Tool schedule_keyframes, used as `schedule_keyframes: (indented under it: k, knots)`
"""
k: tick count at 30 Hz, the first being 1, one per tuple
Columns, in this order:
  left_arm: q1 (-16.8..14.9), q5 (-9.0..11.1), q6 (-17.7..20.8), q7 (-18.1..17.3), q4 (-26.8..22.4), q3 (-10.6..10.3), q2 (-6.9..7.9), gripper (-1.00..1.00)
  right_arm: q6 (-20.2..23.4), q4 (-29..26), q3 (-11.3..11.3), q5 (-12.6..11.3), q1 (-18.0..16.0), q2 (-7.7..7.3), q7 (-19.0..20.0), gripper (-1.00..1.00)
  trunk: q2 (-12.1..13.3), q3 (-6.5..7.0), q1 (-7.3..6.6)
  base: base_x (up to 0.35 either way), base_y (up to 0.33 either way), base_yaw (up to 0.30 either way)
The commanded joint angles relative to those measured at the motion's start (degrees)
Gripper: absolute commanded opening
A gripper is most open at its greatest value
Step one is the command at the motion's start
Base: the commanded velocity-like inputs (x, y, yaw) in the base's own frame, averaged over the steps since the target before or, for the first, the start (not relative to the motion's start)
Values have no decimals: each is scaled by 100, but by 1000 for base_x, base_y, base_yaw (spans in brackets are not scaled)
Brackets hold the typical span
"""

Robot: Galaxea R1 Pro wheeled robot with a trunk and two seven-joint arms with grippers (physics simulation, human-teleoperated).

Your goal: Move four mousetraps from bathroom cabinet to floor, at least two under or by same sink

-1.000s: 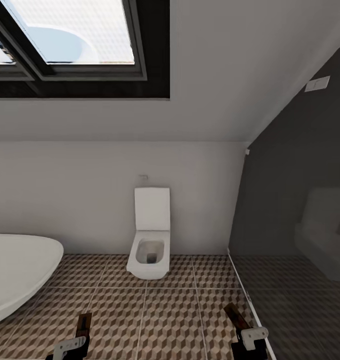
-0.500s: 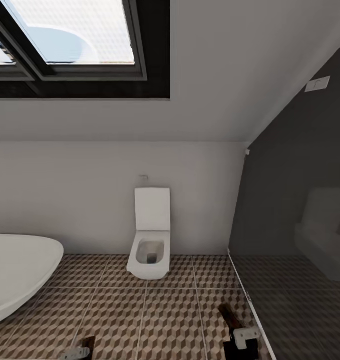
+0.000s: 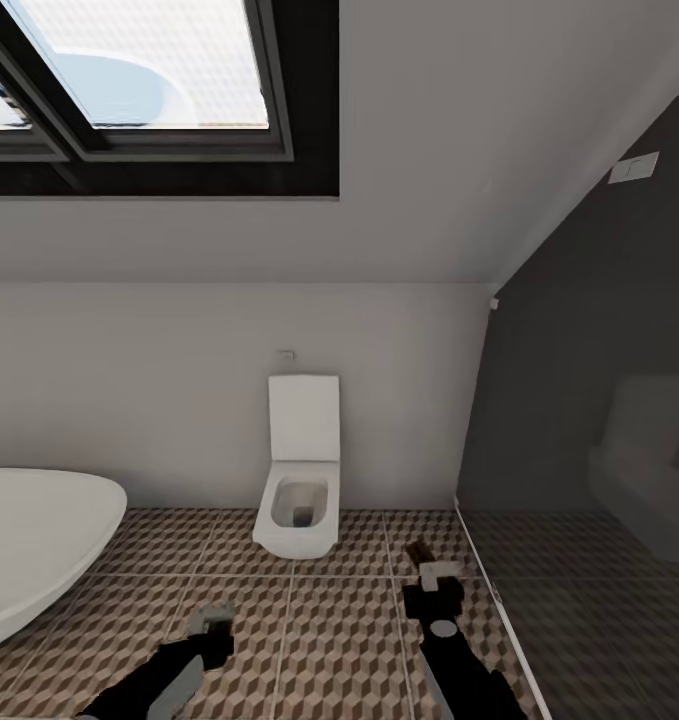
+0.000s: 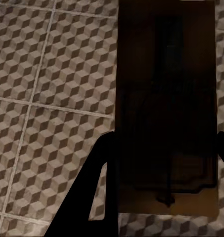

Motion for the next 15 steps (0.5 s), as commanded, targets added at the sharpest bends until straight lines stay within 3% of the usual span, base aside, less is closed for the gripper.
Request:
schedule_keyframes:
  k: [1, 2, 4, 9, 15]
  knots:
    - [-111, 42, 163, 69, -40, -47, 9, -100, 69, 256, -5, 58, -201, 3, -50, -100, -5, -5, 2, 0, 0, 0]
    - [-253, 38, 436, 83, -66, -47, 9, -100, 100, 845, -8, 58, -633, 3, -100, -100, -5, -5, 2, 0, 0, 0]
    - [-317, 36, 565, 90, -61, -46, 13, -100, 109, 1225, -9, 59, -893, 3, -152, -100, -5, -5, 2, 0, 0, 0]
    - [-353, 31, 584, 63, -48, -46, 43, -100, 78, 1790, -14, 59, -1045, 3, -185, -100, -5, -5, 2, 0, 0, 0]
    - [-360, 31, 291, 14, -301, -46, 100, -100, -223, 2335, 13, 64, -1069, 3, -163, -100, -5, -5, 2, 0, 0, 0]
